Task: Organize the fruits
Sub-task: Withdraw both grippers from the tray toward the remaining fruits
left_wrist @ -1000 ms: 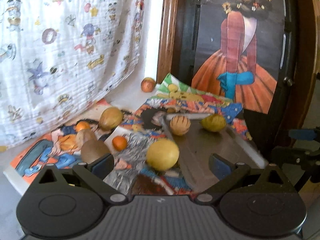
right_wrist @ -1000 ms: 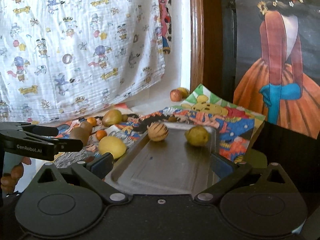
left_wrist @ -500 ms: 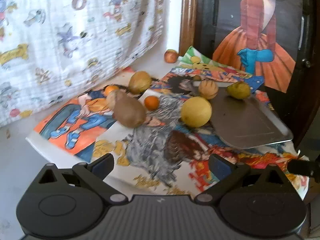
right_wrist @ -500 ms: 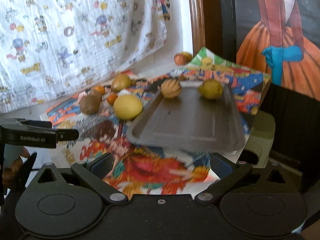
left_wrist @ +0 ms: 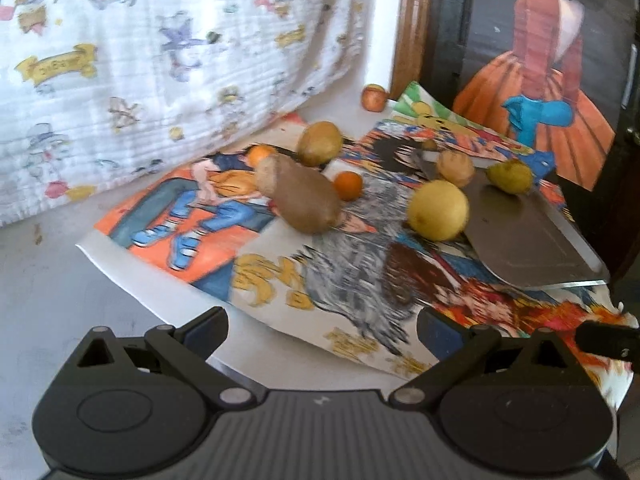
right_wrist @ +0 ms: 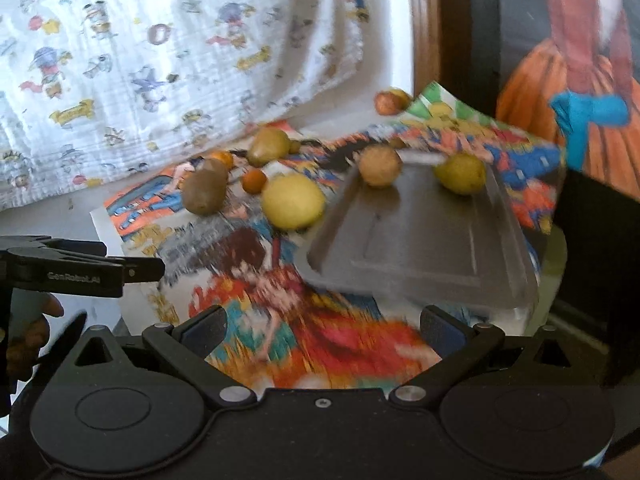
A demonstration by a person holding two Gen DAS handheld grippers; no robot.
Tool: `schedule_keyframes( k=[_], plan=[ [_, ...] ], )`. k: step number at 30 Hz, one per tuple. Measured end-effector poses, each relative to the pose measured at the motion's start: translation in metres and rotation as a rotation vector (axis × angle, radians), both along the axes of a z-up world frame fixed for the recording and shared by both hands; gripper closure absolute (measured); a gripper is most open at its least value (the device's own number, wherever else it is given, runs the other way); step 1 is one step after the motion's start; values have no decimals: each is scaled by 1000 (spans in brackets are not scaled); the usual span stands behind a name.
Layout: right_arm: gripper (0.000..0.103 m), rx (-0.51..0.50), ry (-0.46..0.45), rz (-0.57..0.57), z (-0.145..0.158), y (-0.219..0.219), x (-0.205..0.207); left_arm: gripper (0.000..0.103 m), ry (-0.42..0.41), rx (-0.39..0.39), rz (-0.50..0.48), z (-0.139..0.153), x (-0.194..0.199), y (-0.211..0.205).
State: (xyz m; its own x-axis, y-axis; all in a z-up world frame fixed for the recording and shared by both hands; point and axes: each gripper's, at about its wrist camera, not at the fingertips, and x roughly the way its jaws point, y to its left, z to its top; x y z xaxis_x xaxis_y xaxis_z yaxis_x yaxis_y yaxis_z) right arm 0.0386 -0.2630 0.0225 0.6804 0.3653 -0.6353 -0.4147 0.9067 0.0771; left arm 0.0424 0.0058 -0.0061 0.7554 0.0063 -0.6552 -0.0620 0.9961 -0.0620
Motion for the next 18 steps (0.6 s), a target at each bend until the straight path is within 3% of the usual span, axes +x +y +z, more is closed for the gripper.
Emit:
schedule_keyframes(
  k=[5, 9, 14, 18],
  plan=[
    [1, -51, -112, 122, 34, 27, 15, 0, -10, 13, 48, 12, 14, 20],
    [1, -151, -222, 235, 54, 50, 28, 0, -21, -28, 55, 20, 29, 34],
    [1, -297, -273, 352, 40, 73, 48, 0, -23, -49, 58, 18, 52, 41],
    [1, -336, -259, 414, 20, 82, 67, 0, -15, -41, 53, 14, 70, 43]
  ],
)
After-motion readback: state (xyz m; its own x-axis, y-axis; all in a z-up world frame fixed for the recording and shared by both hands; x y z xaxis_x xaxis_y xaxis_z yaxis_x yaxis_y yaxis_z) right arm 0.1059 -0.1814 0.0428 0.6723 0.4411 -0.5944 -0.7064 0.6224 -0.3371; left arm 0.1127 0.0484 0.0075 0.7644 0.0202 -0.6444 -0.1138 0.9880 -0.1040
